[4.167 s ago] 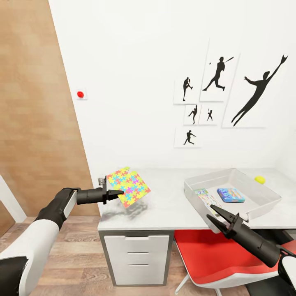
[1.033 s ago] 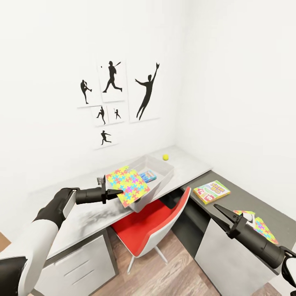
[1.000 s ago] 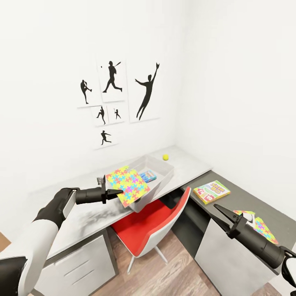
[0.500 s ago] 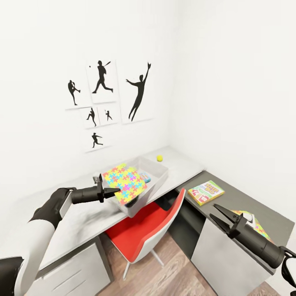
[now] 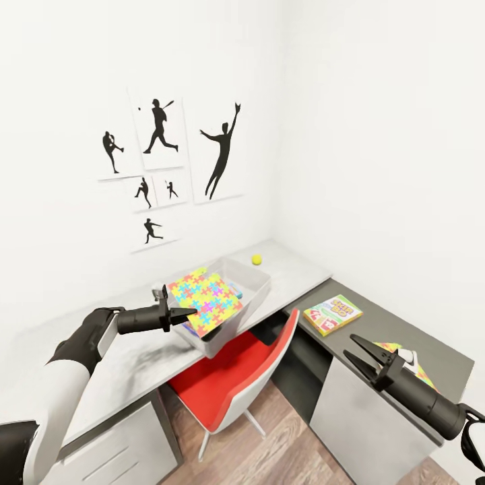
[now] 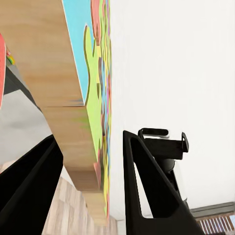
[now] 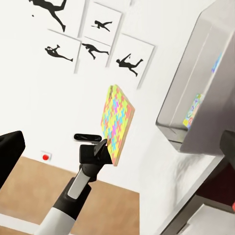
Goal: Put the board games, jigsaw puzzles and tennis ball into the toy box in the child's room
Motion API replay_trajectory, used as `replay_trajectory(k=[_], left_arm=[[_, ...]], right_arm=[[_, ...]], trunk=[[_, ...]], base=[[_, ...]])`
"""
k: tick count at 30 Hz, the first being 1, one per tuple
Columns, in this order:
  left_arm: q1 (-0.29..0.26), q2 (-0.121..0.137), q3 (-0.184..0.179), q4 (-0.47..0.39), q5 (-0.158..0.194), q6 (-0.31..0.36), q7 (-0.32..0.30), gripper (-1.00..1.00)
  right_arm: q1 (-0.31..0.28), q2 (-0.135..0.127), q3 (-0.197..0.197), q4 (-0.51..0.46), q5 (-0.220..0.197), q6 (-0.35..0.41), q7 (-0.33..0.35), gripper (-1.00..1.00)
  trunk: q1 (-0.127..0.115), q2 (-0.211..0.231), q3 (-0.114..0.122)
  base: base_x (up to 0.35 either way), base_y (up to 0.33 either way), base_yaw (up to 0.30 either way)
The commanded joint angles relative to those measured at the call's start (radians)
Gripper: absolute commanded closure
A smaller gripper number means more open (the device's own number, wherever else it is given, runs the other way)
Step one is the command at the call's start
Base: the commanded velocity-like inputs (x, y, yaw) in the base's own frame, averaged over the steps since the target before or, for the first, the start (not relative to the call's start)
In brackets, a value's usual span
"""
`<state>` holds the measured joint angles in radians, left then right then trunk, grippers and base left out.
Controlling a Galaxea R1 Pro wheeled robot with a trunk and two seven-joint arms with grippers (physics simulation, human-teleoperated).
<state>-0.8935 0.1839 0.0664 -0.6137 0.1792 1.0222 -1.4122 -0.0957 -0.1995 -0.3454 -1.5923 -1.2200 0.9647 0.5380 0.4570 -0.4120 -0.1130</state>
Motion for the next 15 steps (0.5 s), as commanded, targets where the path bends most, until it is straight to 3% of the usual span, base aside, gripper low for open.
replay_trajectory(k=[1, 15], left_arm=[[-0.001, 0.0, 0.0, 0.0, 0.002, 0.01, -0.002, 1.0], [-0.001, 0.0, 0.0, 0.0, 0.002, 0.01, -0.002, 1.0]], right_arm=[[-0.001, 0.0, -0.001, 0.0, 0.004, 0.005, 0.005, -1.0], [-0.001, 0.0, -0.001, 0.0, 0.005, 0.005, 0.003, -1.0]], trunk=[[0.001, -0.002, -0.002], [0.001, -0.002, -0.002]], base=[[0.12, 0.0, 0.0], [0.171, 0.0, 0.0]])
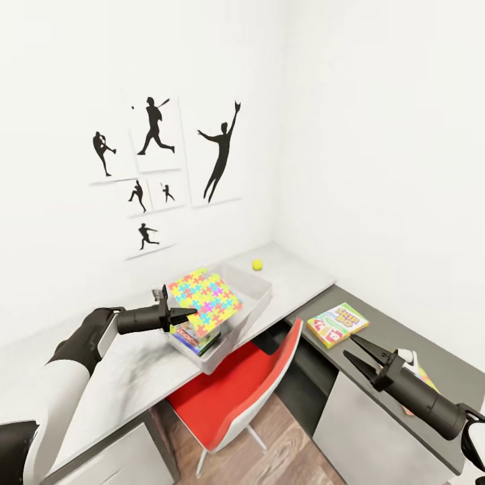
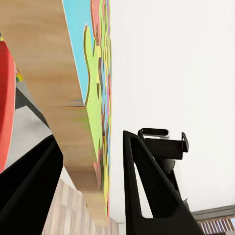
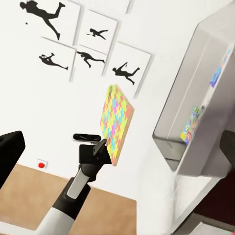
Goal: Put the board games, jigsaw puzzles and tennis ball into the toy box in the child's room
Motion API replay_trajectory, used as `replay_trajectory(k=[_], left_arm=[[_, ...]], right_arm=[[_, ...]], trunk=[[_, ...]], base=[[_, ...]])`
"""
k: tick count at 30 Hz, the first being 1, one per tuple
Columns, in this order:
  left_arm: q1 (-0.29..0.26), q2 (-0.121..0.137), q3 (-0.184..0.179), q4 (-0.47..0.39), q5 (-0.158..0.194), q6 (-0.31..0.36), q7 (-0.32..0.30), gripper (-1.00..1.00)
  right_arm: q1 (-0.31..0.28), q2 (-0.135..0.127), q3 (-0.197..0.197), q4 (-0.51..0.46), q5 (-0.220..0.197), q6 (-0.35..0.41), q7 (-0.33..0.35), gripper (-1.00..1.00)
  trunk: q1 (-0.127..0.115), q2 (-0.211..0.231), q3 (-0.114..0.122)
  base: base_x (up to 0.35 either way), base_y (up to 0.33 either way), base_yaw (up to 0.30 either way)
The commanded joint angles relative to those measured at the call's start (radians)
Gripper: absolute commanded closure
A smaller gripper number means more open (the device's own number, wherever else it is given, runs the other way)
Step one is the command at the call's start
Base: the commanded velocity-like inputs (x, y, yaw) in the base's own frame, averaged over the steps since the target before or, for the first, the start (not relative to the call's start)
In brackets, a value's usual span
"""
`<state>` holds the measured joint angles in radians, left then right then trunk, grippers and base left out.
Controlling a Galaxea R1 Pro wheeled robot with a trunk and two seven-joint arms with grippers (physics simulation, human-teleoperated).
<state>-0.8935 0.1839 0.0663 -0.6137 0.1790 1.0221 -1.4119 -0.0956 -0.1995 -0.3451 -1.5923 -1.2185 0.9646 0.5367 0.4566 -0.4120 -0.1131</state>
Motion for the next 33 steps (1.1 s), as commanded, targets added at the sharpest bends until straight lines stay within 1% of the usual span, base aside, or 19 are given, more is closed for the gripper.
replay_trajectory(k=[1, 5, 9, 10, 13, 14, 16, 21, 33], left_arm=[[-0.001, 0.0, 0.0, 0.0, 0.002, 0.01, -0.002, 1.0], [-0.001, 0.0, 0.0, 0.0, 0.002, 0.01, -0.002, 1.0], [-0.001, 0.0, 0.0, 0.002, -0.001, 0.013, -0.001, 1.0], [-0.007, 0.006, 0.005, 0.008, -0.001, 0.019, 0.005, 1.0], [-0.005, 0.023, 0.023, 0.025, -0.002, 0.018, 0.022, 1.0], [-0.003, 0.024, 0.028, 0.031, -0.002, 0.017, 0.02, 1.0], [-0.001, 0.015, 0.016, 0.022, -0.002, 0.017, 0.009, 1.0], [0.001, 0.011, -0.01, 0.005, -0.003, 0.016, -0.003, 1.0], [0.001, 0.011, -0.011, 0.003, -0.002, 0.016, -0.004, 1.0]], right_arm=[[-0.001, 0.0, -0.001, 0.0, 0.004, 0.004, 0.004, -1.0], [-0.001, 0.001, 0.0, 0.0, 0.005, -0.001, -0.003, -1.0], [-0.001, -0.001, 0.004, 0.0, 0.005, -0.042, -0.003, -1.0], [0.0, 0.004, 0.002, 0.001, 0.006, -0.047, -0.006, -1.0], [0.0, 0.006, 0.002, 0.001, 0.006, -0.06, -0.006, -1.0], [-0.001, 0.006, 0.002, 0.001, 0.006, -0.06, -0.006, -1.0], [-0.001, 0.011, 0.002, 0.001, 0.007, -0.06, -0.006, -1.0], [-0.001, 0.012, 0.001, 0.002, 0.006, -0.061, -0.006, -1.0], [-0.001, 0.008, -0.001, 0.002, 0.005, -0.062, -0.012, -1.0]], trunk=[[0.001, -0.002, -0.002], [0.001, -0.002, -0.002], [0.001, -0.002, -0.002], [0.001, -0.002, -0.002], [0.001, -0.002, -0.002], [0.001, -0.002, -0.002], [0.001, -0.002, -0.002], [0.001, -0.002, -0.002], [0.001, -0.002, -0.002]], base=[[0.248, 0.0, 0.0], [0.103, 0.0, 0.0], [0.016, 0.0, 0.0], [0.0, 0.0, 0.0], [0.0, 0.0, 0.0], [0.0, 0.0, 0.0], [0.0, 0.0, 0.0], [0.0, 0.0, 0.0], [0.0, 0.0, 0.0]])
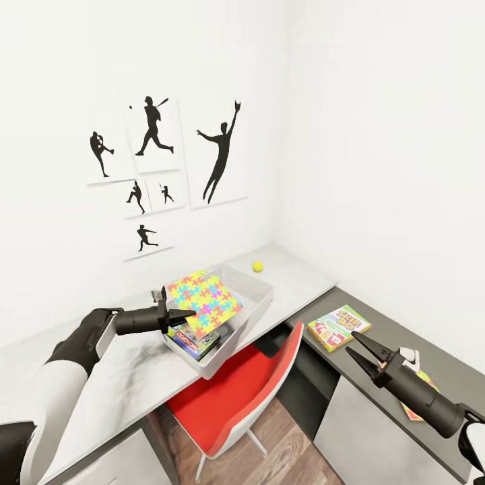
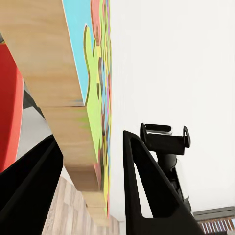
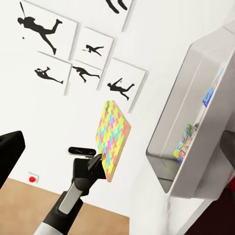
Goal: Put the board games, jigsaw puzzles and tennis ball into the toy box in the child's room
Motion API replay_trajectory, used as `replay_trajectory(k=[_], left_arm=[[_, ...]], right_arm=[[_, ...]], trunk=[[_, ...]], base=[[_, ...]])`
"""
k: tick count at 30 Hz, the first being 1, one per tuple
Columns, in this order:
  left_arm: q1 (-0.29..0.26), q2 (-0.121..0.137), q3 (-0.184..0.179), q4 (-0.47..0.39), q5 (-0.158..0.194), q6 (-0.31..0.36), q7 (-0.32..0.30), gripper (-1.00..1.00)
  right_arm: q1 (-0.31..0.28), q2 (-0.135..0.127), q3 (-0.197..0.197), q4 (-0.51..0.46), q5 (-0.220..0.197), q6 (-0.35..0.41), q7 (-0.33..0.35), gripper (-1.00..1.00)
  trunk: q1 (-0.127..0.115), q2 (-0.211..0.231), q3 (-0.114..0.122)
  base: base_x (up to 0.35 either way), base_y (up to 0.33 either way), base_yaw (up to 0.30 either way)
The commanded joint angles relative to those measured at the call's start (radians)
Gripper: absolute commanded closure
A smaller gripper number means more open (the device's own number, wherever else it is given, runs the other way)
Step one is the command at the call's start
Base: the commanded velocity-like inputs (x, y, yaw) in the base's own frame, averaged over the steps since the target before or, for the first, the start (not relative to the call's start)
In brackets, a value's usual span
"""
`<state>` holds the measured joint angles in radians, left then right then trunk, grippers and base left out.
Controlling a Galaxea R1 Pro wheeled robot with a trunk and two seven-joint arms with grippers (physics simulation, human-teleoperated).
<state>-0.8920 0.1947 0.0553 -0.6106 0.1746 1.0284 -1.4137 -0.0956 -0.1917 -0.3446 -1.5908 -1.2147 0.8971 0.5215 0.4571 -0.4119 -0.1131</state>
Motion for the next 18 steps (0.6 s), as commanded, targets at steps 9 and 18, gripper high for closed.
replay_trajectory(k=[9, 18], left_arm=[[-0.001, 0.0, 0.001, 0.0, 0.002, 0.01, 0.0, 1.0], [-0.001, 0.0, 0.005, 0.001, 0.004, 0.013, 0.056, 1.0]], right_arm=[[-0.001, -0.003, -0.002, 0.0, 0.001, 0.007, 0.005, -1.0], [-0.001, -0.003, -0.002, 0.0, 0.001, 0.008, 0.005, -1.0]], trunk=[[0.001, -0.002, -0.002], [0.001, -0.002, -0.006]], base=[[0.0, 0.0, 0.0], [0.0, 0.0, 0.0]])
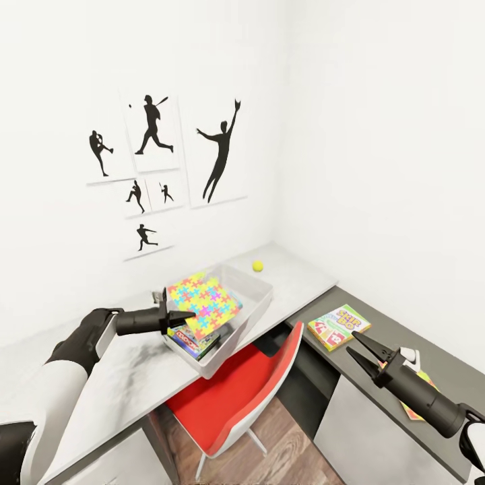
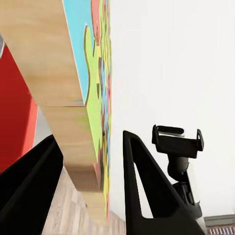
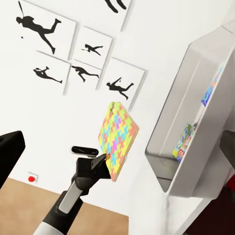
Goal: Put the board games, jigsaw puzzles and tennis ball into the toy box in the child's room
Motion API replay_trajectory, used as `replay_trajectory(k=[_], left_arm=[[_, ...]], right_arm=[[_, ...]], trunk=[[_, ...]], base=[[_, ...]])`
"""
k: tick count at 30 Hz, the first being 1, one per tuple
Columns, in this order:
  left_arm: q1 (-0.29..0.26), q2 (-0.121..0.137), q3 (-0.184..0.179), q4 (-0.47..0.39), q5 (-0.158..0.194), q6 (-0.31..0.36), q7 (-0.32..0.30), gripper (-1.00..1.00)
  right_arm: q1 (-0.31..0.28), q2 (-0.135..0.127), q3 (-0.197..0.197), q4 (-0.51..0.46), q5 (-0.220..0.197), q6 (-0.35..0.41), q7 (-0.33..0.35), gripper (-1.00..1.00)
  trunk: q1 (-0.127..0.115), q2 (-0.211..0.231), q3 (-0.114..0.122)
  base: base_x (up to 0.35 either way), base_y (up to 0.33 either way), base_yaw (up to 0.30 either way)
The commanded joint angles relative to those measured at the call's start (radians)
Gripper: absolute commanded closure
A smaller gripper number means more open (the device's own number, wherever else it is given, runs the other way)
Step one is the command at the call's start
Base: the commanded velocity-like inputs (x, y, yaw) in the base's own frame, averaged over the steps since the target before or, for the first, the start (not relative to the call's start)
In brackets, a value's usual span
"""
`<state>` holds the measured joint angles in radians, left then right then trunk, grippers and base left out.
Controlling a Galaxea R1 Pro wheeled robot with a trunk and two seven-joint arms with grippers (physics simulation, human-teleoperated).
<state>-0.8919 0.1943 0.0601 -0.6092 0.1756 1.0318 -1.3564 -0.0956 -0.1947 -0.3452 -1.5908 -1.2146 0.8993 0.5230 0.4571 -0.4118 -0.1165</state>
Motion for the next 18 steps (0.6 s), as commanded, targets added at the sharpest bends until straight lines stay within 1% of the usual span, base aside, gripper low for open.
replay_trajectory(k=[1, 8, 10, 14, 18], left_arm=[[-0.001, 0.0, 0.001, 0.0, 0.003, 0.009, 0.008, 1.0], [-0.001, -0.005, 0.003, 0.0, 0.004, 0.009, 0.035, 1.0], [-0.001, -0.008, 0.004, 0.0, 0.004, 0.008, 0.057, 1.0], [-0.002, -0.011, 0.005, 0.0, 0.009, 0.009, 0.127, 1.0], [-0.005, -0.011, 0.006, 0.0, 0.011, 0.011, 0.154, 1.0]], right_arm=[[-0.001, -0.001, -0.001, 0.0, 0.001, 0.006, 0.003, -1.0], [-0.001, -0.003, -0.001, 0.0, 0.001, 0.011, 0.004, -1.0], [-0.001, -0.004, -0.001, 0.0, 0.001, 0.011, 0.004, -1.0], [-0.001, -0.004, -0.001, 0.0, 0.001, 0.013, 0.004, -1.0], [-0.001, -0.004, -0.001, 0.0, 0.001, 0.013, 0.004, -1.0]], trunk=[[0.001, -0.002, -0.004], [0.001, -0.002, -0.015], [0.001, -0.002, -0.018], [0.001, -0.002, -0.024], [0.001, -0.002, -0.031]], base=[[0.0, 0.0, 0.0], [0.0, 0.0, 0.0], [0.0, 0.0, 0.0], [0.0, 0.0, 0.0], [0.0, 0.0, 0.0]])
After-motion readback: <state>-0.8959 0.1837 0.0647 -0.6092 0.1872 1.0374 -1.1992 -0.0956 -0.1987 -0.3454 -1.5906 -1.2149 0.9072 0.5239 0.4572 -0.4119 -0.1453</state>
